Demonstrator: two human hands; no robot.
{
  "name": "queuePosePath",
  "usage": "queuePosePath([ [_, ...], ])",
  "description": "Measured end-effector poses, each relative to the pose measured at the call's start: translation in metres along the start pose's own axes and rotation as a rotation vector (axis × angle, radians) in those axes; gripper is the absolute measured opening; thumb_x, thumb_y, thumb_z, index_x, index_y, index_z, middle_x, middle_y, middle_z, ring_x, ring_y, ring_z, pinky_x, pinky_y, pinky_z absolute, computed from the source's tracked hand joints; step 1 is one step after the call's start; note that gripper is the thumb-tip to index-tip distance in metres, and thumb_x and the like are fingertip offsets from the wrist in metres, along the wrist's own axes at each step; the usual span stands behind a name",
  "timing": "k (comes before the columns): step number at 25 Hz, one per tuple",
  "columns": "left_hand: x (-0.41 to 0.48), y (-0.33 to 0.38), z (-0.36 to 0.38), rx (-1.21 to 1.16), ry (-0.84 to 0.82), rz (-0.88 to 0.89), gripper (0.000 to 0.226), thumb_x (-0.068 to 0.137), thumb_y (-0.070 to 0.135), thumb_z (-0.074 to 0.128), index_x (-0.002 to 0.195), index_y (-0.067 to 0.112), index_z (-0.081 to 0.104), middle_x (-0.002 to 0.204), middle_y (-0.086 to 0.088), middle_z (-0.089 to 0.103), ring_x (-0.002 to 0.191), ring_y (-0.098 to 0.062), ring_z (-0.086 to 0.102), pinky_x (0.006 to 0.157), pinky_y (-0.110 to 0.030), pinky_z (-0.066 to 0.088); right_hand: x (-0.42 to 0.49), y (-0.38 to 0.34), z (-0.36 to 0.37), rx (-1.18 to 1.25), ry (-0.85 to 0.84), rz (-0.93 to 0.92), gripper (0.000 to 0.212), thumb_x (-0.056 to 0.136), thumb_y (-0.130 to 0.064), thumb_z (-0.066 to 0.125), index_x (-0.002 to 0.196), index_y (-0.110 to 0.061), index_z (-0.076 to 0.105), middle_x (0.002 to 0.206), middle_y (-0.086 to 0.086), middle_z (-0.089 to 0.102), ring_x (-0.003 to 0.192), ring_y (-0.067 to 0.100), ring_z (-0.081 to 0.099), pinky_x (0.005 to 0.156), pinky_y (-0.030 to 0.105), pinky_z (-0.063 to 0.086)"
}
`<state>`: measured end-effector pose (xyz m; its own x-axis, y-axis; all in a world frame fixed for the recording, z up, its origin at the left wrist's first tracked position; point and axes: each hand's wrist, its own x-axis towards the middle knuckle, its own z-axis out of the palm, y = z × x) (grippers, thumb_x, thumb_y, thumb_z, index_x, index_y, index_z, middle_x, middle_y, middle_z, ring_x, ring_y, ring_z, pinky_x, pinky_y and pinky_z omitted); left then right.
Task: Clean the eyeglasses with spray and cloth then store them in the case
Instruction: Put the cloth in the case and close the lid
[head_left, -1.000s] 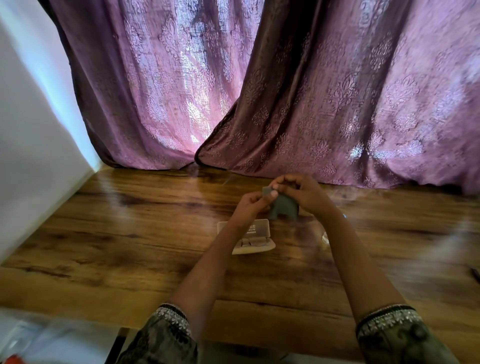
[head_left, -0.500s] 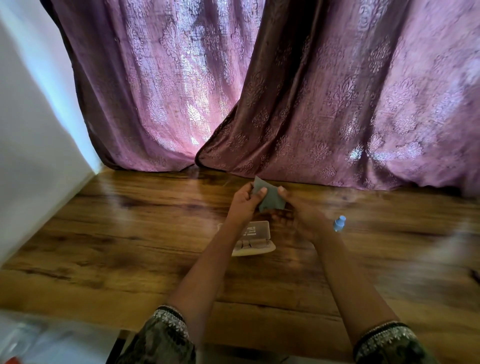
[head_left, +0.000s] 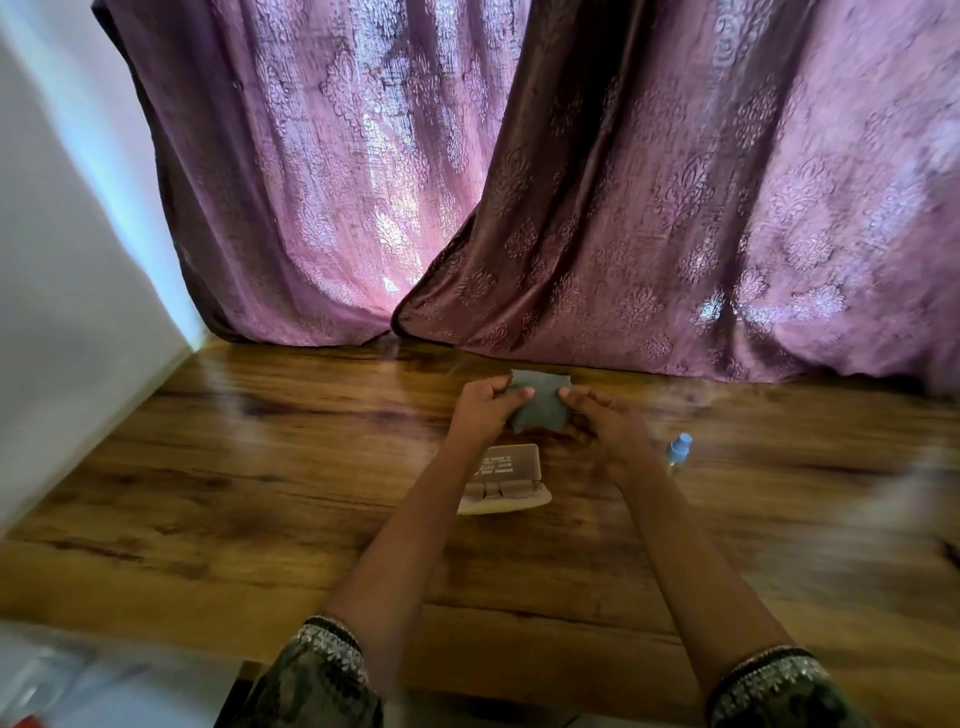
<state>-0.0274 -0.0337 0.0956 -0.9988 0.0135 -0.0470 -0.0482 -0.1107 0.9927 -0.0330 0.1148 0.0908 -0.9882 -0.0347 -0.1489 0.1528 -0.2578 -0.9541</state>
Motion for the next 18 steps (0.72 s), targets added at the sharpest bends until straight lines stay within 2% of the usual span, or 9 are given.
queuePosePath([
  [3, -0.003, 0.001, -0.001, -0.018, -0.015, -0.027, 0.020, 0.088, 0.000, 0.054, 0.107, 0.004, 0.060, 0.083, -0.001, 0.064, 0.075, -0.012, 0.061, 0.056, -0.017, 0.055, 0.003, -0.002, -0.003, -0.027, -0.040, -0.023, 0.011, 0.085, -0.002, 0.058, 0.094, -0.005, 0.063, 0.089, 0.009, 0.066, 0.081, 0.018, 0.064, 0.057, 0.019, 0.056],
  [6, -0.004, 0.003, -0.002, 0.020, -0.048, -0.030, 0.023, 0.088, -0.007, 0.050, 0.109, -0.001, 0.059, 0.082, 0.000, 0.062, 0.071, -0.008, 0.062, 0.055, -0.016, 0.056, 0.001, -0.008, -0.003, -0.074, -0.100, -0.083, 0.015, 0.088, 0.003, 0.051, 0.091, -0.007, 0.062, 0.088, 0.009, 0.064, 0.072, 0.010, 0.067, 0.058, 0.018, 0.056],
  [8, -0.003, 0.007, -0.005, 0.060, -0.080, -0.018, 0.022, 0.089, -0.011, 0.045, 0.094, 0.002, 0.062, 0.083, -0.001, 0.062, 0.066, -0.005, 0.066, 0.055, -0.017, 0.056, -0.002, -0.012, -0.002, -0.139, -0.127, -0.112, 0.021, 0.090, 0.006, 0.045, 0.087, -0.008, 0.062, 0.087, 0.007, 0.063, 0.073, 0.008, 0.066, 0.058, 0.016, 0.055],
  [10, -0.004, 0.009, -0.007, 0.072, -0.103, -0.001, 0.034, 0.088, -0.014, 0.040, 0.080, 0.009, 0.063, 0.088, -0.001, 0.062, 0.074, -0.008, 0.065, 0.058, -0.017, 0.057, -0.004, -0.014, -0.003, -0.183, -0.142, -0.145, 0.026, 0.092, 0.007, 0.040, 0.084, -0.007, 0.061, 0.089, 0.006, 0.061, 0.081, 0.013, 0.063, 0.060, 0.016, 0.055],
  [13, -0.005, 0.009, -0.010, 0.079, -0.105, 0.012, 0.038, 0.088, -0.015, 0.038, 0.077, 0.012, 0.062, 0.090, -0.001, 0.061, 0.081, -0.012, 0.061, 0.061, -0.015, 0.057, -0.005, -0.014, -0.003, -0.182, -0.138, -0.147, 0.029, 0.092, 0.008, 0.038, 0.081, -0.007, 0.060, 0.090, 0.006, 0.061, 0.084, 0.017, 0.061, 0.062, 0.018, 0.057],
  [15, -0.006, 0.009, -0.011, 0.072, -0.090, 0.006, 0.031, 0.089, -0.013, 0.041, 0.087, 0.008, 0.063, 0.088, 0.000, 0.059, 0.081, -0.011, 0.060, 0.062, -0.016, 0.057, -0.004, -0.013, -0.003, -0.175, -0.128, -0.140, 0.029, 0.092, 0.009, 0.038, 0.081, -0.007, 0.060, 0.090, 0.007, 0.061, 0.083, 0.017, 0.062, 0.061, 0.018, 0.057],
  [18, -0.006, 0.008, -0.010, -0.070, -0.049, -0.070, 0.029, 0.092, -0.005, 0.041, 0.115, 0.003, 0.056, 0.089, -0.003, 0.058, 0.081, -0.013, 0.059, 0.059, -0.018, 0.057, -0.003, -0.011, -0.002, -0.150, -0.124, -0.133, 0.031, 0.091, 0.011, 0.037, 0.081, -0.008, 0.059, 0.090, 0.007, 0.060, 0.081, 0.016, 0.061, 0.060, 0.016, 0.056],
])
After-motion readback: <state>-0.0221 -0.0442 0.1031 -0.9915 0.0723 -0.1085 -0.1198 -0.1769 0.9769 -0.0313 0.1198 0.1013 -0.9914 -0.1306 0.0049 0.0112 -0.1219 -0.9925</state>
